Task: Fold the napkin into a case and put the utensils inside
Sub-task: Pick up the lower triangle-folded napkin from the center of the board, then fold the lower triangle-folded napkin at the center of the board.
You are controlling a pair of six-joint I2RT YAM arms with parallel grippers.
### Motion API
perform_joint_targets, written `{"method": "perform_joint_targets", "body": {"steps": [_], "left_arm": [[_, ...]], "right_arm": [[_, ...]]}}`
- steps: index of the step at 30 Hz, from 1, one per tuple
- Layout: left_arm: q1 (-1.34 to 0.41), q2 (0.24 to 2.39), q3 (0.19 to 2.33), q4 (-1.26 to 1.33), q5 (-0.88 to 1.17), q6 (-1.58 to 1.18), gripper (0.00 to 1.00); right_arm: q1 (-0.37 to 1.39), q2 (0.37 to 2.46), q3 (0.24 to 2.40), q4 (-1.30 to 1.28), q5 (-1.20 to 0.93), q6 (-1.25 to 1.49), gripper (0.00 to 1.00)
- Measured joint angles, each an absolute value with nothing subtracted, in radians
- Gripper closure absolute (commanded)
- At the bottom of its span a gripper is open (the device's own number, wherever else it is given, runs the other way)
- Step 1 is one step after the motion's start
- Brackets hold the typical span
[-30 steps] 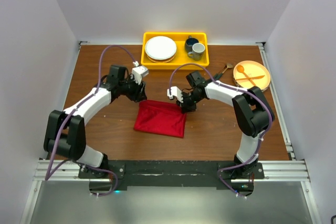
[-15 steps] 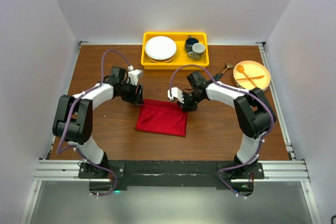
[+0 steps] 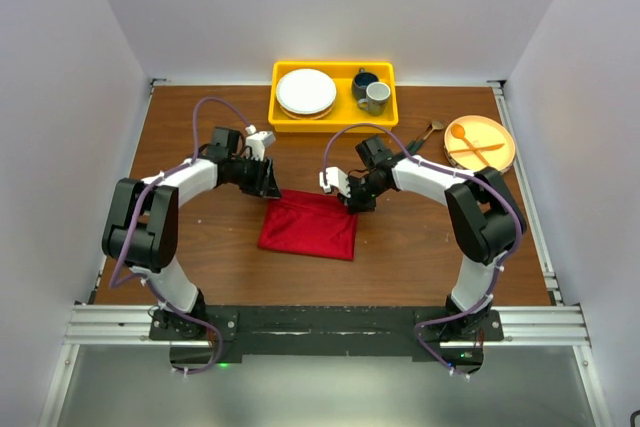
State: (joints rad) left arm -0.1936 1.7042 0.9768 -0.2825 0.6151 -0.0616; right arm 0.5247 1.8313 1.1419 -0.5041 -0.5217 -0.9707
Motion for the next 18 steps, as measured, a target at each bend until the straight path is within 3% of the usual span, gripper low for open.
{"method": "perform_joint_targets", "body": {"steps": [3, 12, 18], "left_arm": [[-0.194, 1.706, 0.976, -0.282, 0.622, -0.072, 0.61], [-0.192, 1.717, 0.968, -0.285, 0.626, -0.112, 0.98], [-0.192, 1.718, 0.968, -0.325, 0.628, -0.113, 1.0]], "right_arm": [[0.525, 1.831, 1.142, -0.504, -0.522, -0.971, 1.0], [0.525, 1.831, 1.142, -0.504, -0.519, -0.976, 1.0], [0.525, 1.831, 1.142, -0.503, -0.518, -0.984, 1.0]]}}
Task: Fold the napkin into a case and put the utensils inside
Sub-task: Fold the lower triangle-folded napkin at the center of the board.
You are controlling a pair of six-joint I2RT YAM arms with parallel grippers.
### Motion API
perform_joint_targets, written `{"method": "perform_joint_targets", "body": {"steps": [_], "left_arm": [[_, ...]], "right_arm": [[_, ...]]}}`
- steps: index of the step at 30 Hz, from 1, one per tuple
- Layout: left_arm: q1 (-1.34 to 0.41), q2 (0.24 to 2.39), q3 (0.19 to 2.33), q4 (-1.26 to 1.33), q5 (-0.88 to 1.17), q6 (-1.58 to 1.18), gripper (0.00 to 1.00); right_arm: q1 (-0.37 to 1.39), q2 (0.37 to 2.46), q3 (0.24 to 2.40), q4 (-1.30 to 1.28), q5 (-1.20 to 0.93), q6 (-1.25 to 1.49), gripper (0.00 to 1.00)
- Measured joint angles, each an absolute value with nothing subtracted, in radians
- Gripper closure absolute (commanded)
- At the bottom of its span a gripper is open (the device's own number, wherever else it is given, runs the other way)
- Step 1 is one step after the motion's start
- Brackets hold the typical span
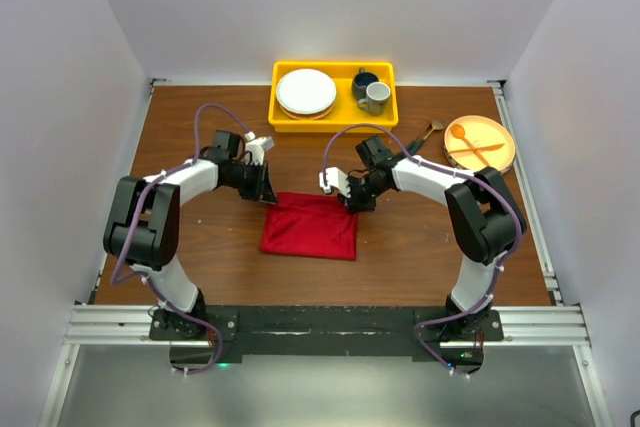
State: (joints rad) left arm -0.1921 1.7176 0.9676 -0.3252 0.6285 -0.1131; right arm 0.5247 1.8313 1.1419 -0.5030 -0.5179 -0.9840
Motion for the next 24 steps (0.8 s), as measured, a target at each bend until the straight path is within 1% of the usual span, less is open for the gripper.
{"method": "perform_joint_targets", "body": {"steps": [8, 18, 24], "left_arm": [[-0.192, 1.769, 0.961, -0.34, 0.588, -0.121, 1.0], [-0.192, 1.775, 0.962, -0.334, 0.574, -0.159, 1.0], [-0.192, 1.775, 0.962, -0.332, 0.57, -0.169, 1.0]], "right_arm": [[0.525, 1.831, 1.147, -0.508, -0.519, -0.984, 1.0], [0.525, 1.796, 1.252, -0.616, -0.563, -0.953, 1.0], [0.533, 1.782, 1.266, -0.675, -0.594, -0.944, 1.0]]}}
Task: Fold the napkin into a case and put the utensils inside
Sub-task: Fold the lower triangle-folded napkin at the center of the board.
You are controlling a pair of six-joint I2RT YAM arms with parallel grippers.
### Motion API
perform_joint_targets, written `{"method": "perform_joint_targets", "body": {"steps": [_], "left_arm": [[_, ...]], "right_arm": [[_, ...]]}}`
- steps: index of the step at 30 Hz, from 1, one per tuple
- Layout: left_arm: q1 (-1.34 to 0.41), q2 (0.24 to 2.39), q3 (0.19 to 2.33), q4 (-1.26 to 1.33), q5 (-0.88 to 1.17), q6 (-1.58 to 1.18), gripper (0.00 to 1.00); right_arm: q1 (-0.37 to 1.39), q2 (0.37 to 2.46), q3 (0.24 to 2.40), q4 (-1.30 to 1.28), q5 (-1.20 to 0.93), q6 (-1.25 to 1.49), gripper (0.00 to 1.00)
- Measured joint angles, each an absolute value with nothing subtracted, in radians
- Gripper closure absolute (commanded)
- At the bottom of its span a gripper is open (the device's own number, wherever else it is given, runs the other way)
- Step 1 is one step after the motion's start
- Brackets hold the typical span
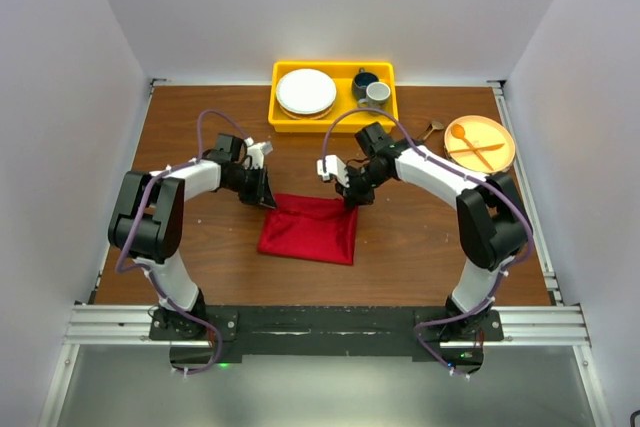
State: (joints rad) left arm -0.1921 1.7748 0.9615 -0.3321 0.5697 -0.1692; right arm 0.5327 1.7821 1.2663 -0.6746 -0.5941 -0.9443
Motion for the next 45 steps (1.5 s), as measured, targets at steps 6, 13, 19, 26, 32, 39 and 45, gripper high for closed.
{"method": "perform_joint_targets", "body": {"steps": [6, 13, 19, 26, 32, 39, 45], "left_arm": [[-0.192, 1.775, 0.961, -0.329, 0.569, -0.174, 1.0], [-0.186, 1.775, 0.97, -0.339, 0.591, -0.162, 1.0], [-0.177, 1.774, 1.06, -0.484, 0.628, -0.067, 1.0], [-0.174, 1.78, 1.04, -0.567, 0.587, 0.012, 1.0], [-0.166, 1.805, 1.018, -0.552, 0.594, -0.008, 0.88], [-0.086, 1.723, 0.957, -0.531, 0.702, 0.077, 0.46], [0.007, 1.538, 0.973, -0.497, 0.812, 0.243, 0.45]], "right_arm": [[0.558, 1.814, 1.214, -0.635, -0.585, -0.93, 1.0], [0.562, 1.879, 1.193, -0.571, -0.563, -0.917, 1.0], [0.566, 1.879, 1.196, -0.572, -0.545, -0.926, 1.0], [0.567, 1.879, 1.196, -0.561, -0.544, -0.939, 1.0], [0.57, 1.879, 1.195, -0.558, -0.541, -0.957, 1.0], [0.57, 1.879, 1.195, -0.559, -0.541, -0.974, 1.0], [0.57, 1.866, 1.175, -0.541, -0.542, -0.998, 1.0]]}}
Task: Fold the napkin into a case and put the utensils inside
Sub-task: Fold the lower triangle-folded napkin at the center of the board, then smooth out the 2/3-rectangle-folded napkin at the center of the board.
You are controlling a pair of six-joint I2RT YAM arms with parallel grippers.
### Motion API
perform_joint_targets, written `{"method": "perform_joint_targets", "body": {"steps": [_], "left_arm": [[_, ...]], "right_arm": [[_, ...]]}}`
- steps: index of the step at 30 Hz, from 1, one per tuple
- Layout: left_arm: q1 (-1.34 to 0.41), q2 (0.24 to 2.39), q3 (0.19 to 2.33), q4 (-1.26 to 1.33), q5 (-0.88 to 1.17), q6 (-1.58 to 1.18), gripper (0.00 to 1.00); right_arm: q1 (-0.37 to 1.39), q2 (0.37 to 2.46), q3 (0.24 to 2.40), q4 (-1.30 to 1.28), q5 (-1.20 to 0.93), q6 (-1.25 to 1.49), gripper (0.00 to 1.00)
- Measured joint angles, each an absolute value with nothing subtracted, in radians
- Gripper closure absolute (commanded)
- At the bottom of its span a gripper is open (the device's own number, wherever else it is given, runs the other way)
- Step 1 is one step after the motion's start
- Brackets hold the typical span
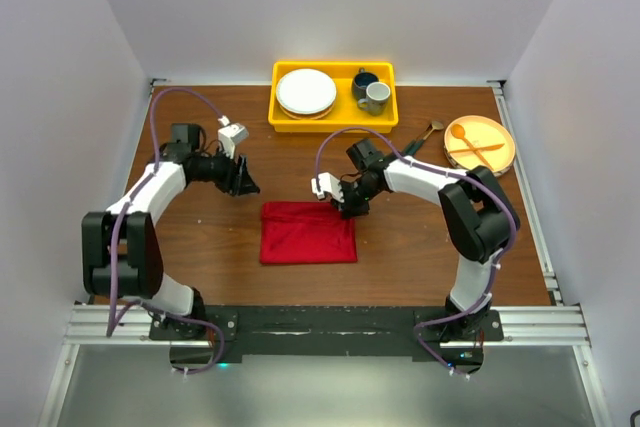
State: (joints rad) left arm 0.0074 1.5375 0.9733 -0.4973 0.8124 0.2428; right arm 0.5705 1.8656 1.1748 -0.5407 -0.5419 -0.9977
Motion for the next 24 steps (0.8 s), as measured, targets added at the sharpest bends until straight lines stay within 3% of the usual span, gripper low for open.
{"method": "perform_joint_targets", "body": {"steps": [6, 12, 16, 24], "left_arm": [[-0.039, 1.322, 0.82, -0.362, 0.898, 0.612, 0.48], [-0.293, 1.097, 0.498, -0.09, 0.786, 0.951, 0.53], [-0.443, 1.094, 0.366, 0.108, 0.676, 1.072, 0.52], [-0.612, 1.263, 0.349, 0.379, 0.515, 1.145, 0.5]], "right_arm": [[0.57, 1.861, 1.168, -0.533, -0.542, -1.01, 1.0], [0.57, 1.855, 1.16, -0.523, -0.545, -1.012, 1.0], [0.57, 1.84, 1.138, -0.497, -0.545, -1.011, 1.0], [0.559, 1.822, 1.116, -0.48, -0.549, -1.01, 1.0]]}}
